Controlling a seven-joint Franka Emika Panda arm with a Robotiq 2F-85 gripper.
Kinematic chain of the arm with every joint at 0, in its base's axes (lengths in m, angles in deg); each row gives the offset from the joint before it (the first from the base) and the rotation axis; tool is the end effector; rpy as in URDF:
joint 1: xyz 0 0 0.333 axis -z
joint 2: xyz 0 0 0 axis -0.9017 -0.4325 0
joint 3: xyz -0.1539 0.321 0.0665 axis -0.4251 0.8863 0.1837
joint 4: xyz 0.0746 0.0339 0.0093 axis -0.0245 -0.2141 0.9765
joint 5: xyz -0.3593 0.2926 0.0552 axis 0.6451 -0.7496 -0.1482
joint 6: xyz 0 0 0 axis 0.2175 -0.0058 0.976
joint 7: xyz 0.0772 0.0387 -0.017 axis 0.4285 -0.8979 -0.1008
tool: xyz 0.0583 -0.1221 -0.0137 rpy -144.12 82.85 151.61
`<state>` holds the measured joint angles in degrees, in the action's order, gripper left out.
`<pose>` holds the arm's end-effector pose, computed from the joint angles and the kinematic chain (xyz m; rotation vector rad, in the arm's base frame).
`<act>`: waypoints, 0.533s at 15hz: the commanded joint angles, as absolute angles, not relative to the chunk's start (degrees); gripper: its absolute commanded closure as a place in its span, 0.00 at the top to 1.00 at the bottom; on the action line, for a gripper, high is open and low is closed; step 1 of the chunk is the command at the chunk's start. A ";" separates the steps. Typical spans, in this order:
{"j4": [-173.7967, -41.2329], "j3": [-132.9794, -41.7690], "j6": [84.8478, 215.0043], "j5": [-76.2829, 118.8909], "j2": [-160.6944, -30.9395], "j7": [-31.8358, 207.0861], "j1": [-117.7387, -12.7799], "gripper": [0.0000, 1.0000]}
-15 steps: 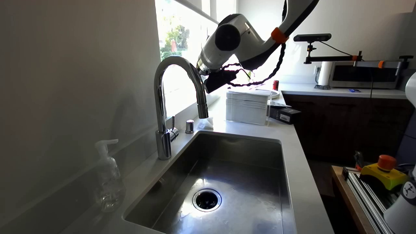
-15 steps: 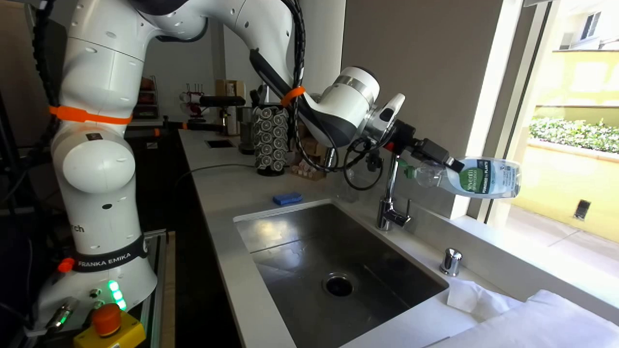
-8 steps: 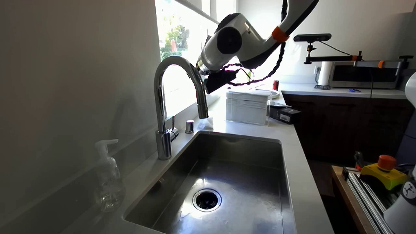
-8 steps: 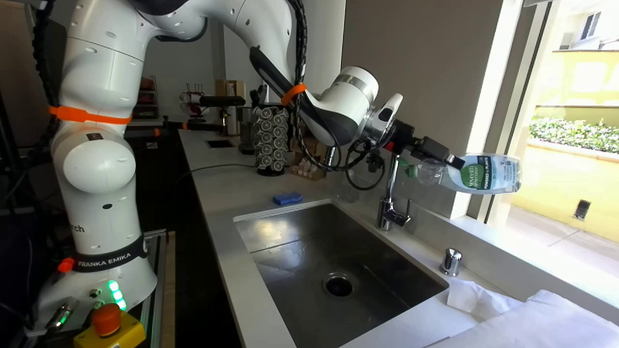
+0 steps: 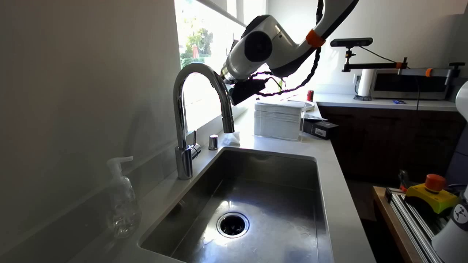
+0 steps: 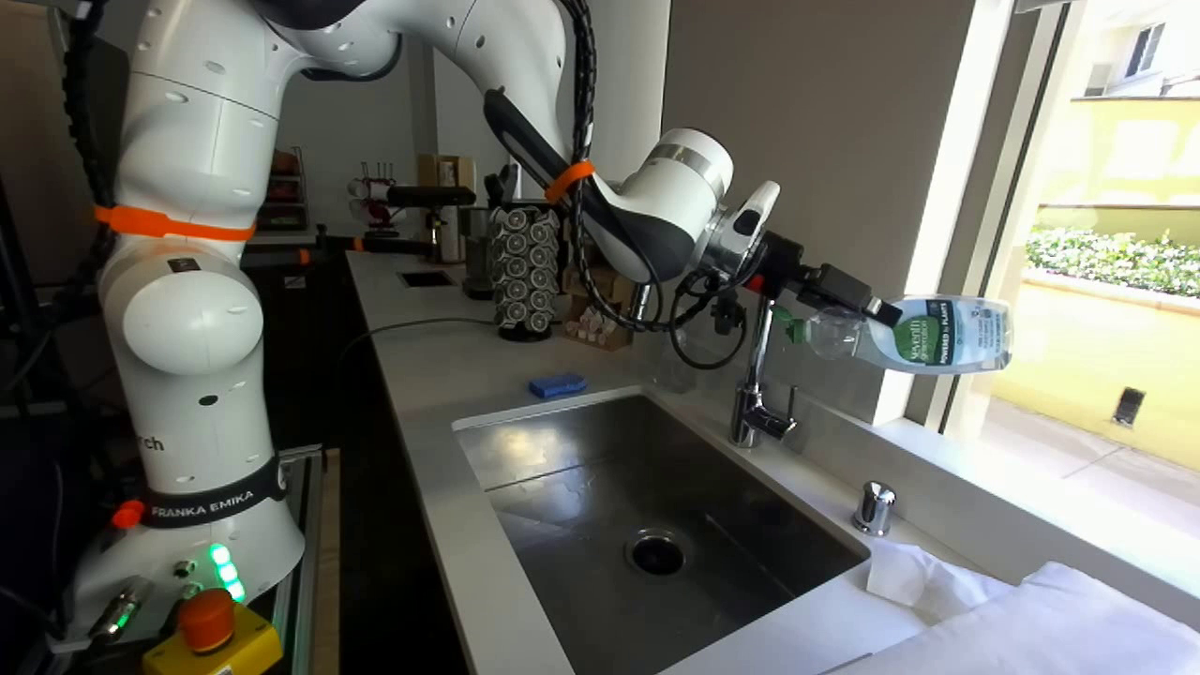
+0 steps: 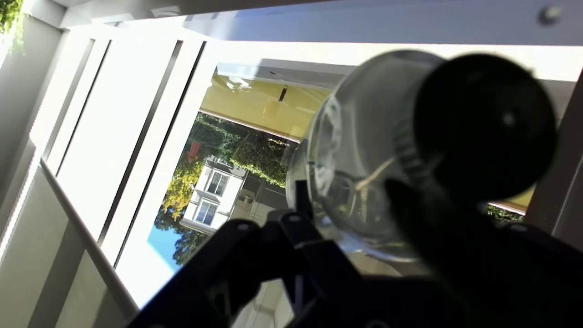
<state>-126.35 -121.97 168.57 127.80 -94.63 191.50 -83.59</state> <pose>0.6882 -0.2009 0.3898 2.0330 -0.4679 1.2599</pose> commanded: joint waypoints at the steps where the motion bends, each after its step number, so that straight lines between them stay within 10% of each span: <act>1: -126.52 -121.88 166.28 131.85 -93.65 195.30 -84.48 0.27; 8: -126.16 -121.77 166.36 132.20 -94.05 196.17 -84.49 0.27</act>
<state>-126.21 -121.86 168.17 129.74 -94.63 193.53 -83.92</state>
